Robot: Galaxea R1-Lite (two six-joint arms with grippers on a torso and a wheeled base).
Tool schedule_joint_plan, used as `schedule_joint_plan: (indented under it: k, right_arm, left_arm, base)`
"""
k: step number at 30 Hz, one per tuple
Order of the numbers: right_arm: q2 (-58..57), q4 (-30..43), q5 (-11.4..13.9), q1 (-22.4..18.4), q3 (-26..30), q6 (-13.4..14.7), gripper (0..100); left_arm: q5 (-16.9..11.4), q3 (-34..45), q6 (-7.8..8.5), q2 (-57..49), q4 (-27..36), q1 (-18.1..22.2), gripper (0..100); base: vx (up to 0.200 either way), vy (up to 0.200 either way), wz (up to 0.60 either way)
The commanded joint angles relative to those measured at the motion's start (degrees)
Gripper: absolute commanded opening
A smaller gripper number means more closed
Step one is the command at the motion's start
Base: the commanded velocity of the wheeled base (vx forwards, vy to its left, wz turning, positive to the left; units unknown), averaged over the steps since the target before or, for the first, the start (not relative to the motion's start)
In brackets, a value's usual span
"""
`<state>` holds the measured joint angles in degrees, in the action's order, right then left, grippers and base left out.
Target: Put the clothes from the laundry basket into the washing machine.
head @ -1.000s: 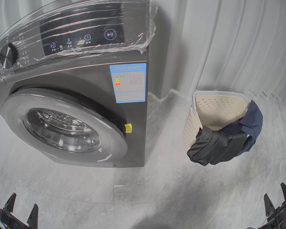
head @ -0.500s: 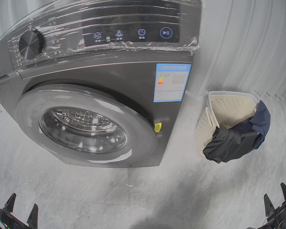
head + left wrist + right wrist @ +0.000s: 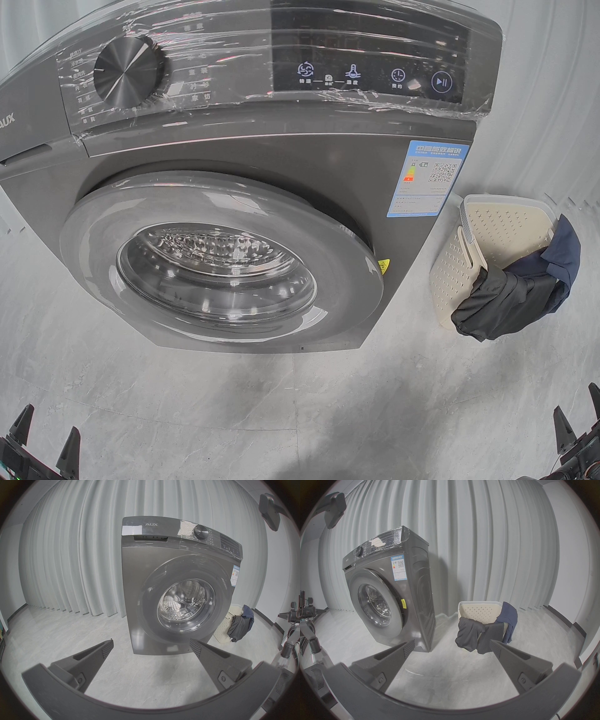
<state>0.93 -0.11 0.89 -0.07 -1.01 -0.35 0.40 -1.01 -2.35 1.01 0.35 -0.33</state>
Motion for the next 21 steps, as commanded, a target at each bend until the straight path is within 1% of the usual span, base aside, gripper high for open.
schedule_joint_plan:
  k: [1,2,20,21]
  right_arm:
    - [-0.84,0.11,0.25,-0.01,0.92,-0.17,100]
    - [-0.84,0.11,0.25,-0.01,0.92,-0.17,100]
    - [-0.84,-0.07,0.08,-0.01,1.01,-0.09,100]
    - [-0.84,-0.07,0.08,-0.01,1.01,0.0,100]
  left_arm:
    - [-0.05,0.84,-0.02,-0.75,0.0,-0.02,100]
    - [0.04,0.84,-0.02,-0.84,0.0,-0.02,100]
    - [0.04,0.84,-0.02,-0.75,0.0,-0.02,100]
    - [0.04,0.84,-0.02,-0.84,0.0,-0.02,100]
  base:
    - [0.0,0.0,0.0]
    - [0.0,0.0,0.0]
    - [0.0,0.2,0.0]
    - [0.0,0.0,0.0]
